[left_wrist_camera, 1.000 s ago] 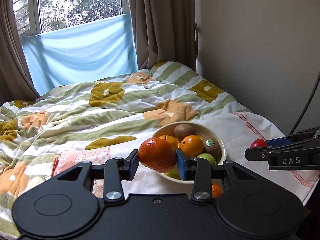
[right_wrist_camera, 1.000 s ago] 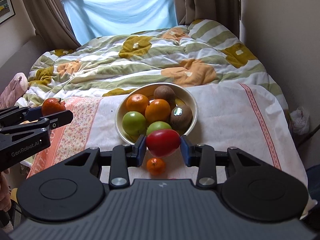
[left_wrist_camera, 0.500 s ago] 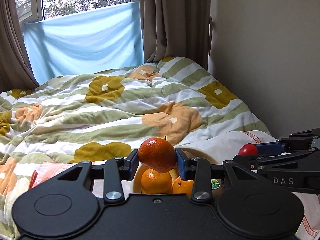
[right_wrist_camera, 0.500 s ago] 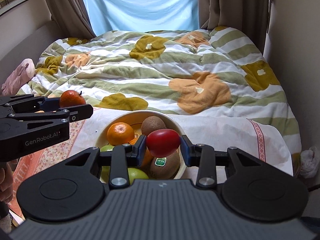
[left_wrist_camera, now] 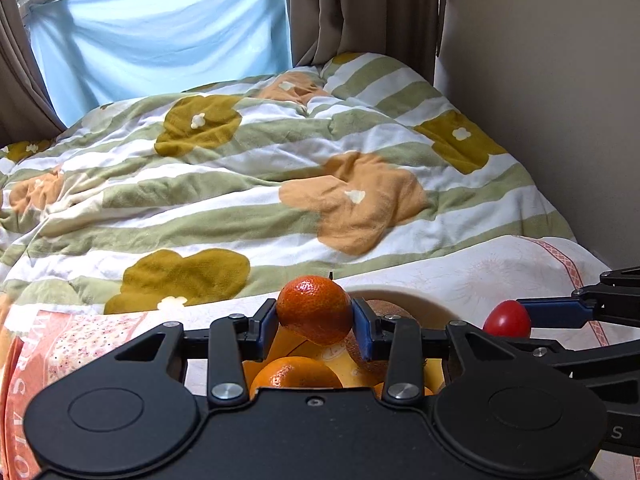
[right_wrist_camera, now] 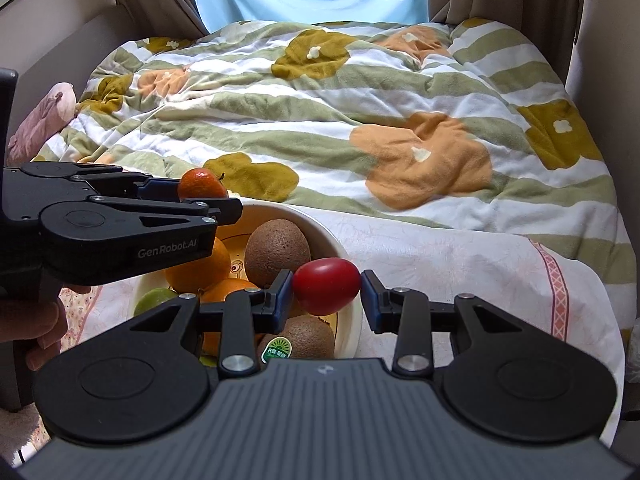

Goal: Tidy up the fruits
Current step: 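Open the left tool over the bowl while the right tool releases the tomato into it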

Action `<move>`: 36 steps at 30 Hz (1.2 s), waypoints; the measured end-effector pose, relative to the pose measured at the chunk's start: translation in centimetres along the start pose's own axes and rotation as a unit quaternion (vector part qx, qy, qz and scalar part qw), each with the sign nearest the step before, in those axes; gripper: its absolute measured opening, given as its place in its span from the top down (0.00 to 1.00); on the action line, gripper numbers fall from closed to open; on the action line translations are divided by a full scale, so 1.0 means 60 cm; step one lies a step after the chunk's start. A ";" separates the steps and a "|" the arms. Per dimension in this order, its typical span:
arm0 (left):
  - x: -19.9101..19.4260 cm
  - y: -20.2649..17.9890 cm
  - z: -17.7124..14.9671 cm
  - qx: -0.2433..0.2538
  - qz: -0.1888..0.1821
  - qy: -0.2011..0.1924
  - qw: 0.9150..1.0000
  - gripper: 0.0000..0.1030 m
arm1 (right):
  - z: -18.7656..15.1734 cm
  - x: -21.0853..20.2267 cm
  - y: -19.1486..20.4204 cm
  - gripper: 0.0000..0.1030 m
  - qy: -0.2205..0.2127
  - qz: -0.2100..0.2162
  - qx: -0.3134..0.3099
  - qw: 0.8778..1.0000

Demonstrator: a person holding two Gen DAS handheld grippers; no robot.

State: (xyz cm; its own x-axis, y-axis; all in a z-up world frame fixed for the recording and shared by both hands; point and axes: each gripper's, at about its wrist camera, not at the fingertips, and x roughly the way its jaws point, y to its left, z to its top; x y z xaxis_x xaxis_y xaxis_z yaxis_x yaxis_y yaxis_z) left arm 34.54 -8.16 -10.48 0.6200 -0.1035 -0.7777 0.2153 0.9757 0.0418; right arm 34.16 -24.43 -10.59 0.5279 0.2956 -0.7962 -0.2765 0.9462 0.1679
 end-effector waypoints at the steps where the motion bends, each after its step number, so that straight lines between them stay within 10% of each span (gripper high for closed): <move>1: 0.004 0.001 0.000 -0.003 -0.001 0.003 1.000 0.58 | -0.001 0.003 -0.002 0.50 0.001 0.002 0.001 1.000; 6: -0.007 0.000 0.002 -0.006 0.002 -0.016 1.000 0.05 | -0.007 0.002 -0.011 0.50 0.004 0.007 0.004 1.000; 36: -0.123 0.053 -0.062 -0.081 0.053 -0.031 0.995 0.02 | 0.001 0.011 0.007 0.45 -0.004 0.031 -0.031 0.999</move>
State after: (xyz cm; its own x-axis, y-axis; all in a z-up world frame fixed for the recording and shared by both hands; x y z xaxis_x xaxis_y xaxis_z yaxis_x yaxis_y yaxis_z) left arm 27.84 -3.56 -6.98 0.6795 -0.0048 -0.7337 0.0244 0.9996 0.0160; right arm 34.47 -23.85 -11.01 0.5143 0.3544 -0.7810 -0.3572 0.9164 0.1807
